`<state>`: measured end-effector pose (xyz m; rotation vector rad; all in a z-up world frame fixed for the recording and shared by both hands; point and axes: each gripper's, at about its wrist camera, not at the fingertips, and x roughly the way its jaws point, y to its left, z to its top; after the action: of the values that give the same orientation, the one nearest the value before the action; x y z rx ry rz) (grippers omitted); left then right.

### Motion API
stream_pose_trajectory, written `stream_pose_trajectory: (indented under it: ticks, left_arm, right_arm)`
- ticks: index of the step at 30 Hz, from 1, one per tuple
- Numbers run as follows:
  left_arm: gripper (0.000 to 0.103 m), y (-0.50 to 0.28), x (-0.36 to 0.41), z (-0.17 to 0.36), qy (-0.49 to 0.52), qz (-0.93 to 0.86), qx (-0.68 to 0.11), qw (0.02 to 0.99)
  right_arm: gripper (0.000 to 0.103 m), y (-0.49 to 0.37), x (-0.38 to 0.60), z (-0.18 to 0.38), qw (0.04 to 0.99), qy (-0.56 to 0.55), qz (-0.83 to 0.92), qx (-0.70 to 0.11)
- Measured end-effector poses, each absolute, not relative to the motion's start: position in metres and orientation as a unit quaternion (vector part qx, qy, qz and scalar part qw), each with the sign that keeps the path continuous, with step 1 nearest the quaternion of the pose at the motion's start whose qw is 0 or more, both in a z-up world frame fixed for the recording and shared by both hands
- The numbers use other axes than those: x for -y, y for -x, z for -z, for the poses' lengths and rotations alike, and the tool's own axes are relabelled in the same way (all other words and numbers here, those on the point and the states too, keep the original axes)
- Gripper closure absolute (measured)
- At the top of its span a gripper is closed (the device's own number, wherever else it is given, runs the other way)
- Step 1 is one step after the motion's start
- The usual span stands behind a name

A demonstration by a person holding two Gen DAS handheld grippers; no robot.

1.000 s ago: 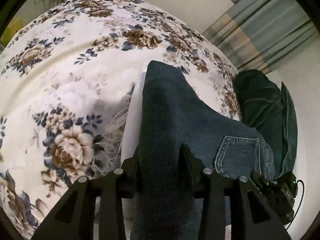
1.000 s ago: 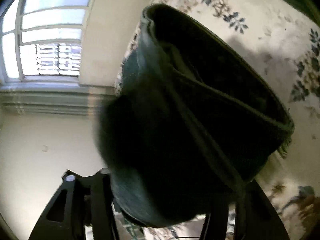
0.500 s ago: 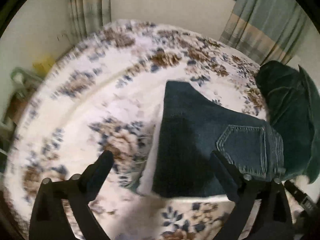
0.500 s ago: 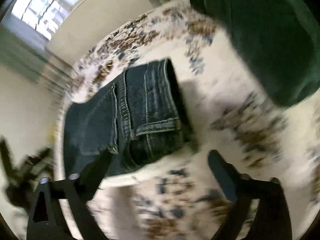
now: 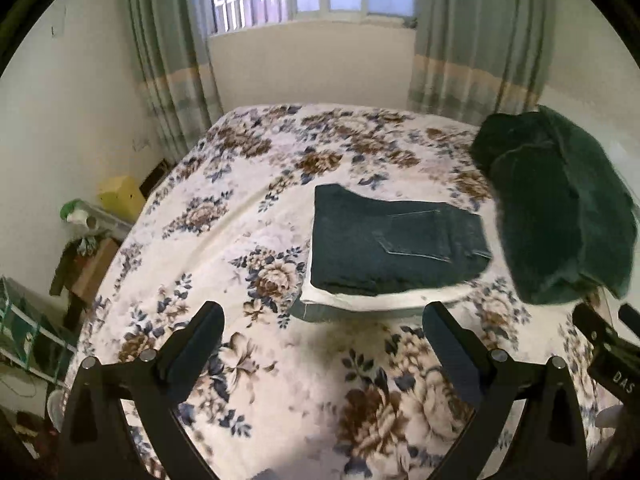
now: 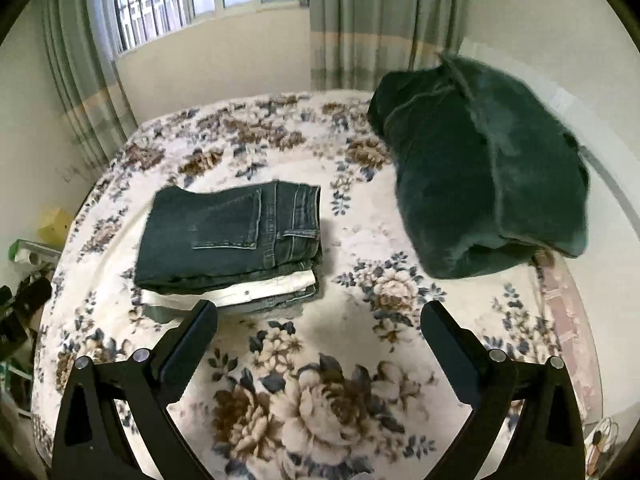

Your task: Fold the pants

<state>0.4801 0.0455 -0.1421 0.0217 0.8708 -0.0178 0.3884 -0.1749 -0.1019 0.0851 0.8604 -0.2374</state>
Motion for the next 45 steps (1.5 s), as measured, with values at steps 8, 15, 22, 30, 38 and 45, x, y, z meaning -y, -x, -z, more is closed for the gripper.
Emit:
stream_pose_trajectory:
  ticks: [8,15,22,30,38,45]
  left_arm:
    - [0.002,-0.390,-0.044,0.076,-0.033,0.040,-0.374,0.926]
    - [0.002,-0.329,-0.051,0.024,-0.013,0.036,-0.349,0.936]
    - [0.002,-0.266,-0.049,-0.028,-0.005,0.019,-0.308,0.951]
    - [0.002,-0.214,-0.043,-0.058,0.006,0.023,-0.289,0.957]
    - [0.000,-0.184,-0.038,-0.065,0.004,0.022,-0.285,0.958]
    - [0.000,-0.176,-0.035,-0.064,0.004,0.009,-0.292,0.957]
  right_arm:
    - [0.000,-0.261,0.147,0.008,0.926,-0.031,0.120,-0.358]
    - [0.000,-0.164,0.134,-0.064,0.939,-0.032,0.112,-0.323]
    - [0.000,-0.079,0.129,-0.126,0.954,-0.019,0.081,-0.289]
    - [0.000,-0.006,0.133,-0.175,0.965,-0.016,0.060,-0.253]
    - [0.000,0.034,0.134,-0.198,0.970,-0.014,0.047,-0.240]
    - [0.000,0.038,0.144,-0.201,0.968,-0.013,0.050,-0.246]
